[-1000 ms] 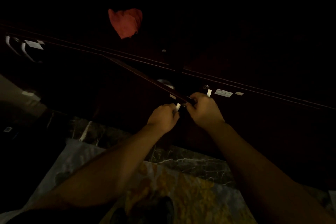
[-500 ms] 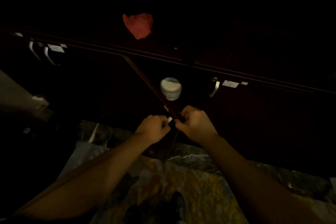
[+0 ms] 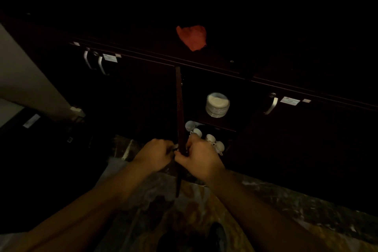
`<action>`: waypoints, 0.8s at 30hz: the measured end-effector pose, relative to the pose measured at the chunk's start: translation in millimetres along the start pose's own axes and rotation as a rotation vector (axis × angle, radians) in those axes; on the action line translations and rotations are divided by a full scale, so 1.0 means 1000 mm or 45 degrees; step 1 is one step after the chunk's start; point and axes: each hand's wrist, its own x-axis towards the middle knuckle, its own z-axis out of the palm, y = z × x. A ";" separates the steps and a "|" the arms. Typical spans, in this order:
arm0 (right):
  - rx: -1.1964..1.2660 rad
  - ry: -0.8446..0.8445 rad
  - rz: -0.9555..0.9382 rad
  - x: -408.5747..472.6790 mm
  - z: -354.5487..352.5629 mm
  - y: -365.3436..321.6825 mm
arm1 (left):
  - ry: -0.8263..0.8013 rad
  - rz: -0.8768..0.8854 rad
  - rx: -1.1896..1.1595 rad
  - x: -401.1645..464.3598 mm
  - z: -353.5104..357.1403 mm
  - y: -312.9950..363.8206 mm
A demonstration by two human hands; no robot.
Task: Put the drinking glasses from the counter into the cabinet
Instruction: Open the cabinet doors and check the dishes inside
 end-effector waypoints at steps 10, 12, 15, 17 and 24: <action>-0.070 0.095 -0.091 0.015 0.048 -0.040 | -0.164 -0.076 0.222 -0.011 -0.050 -0.036; -0.088 0.063 -0.112 0.017 0.043 -0.037 | -0.222 -0.048 0.261 -0.008 -0.059 -0.034; -0.143 0.032 -0.114 0.019 0.030 -0.023 | -0.236 -0.043 0.314 0.006 -0.081 -0.022; -0.146 0.041 -0.078 0.023 0.016 -0.009 | -0.159 -0.099 0.467 0.019 -0.100 -0.012; -0.028 0.206 0.260 0.055 -0.078 0.090 | 0.276 0.073 0.395 0.069 -0.102 0.069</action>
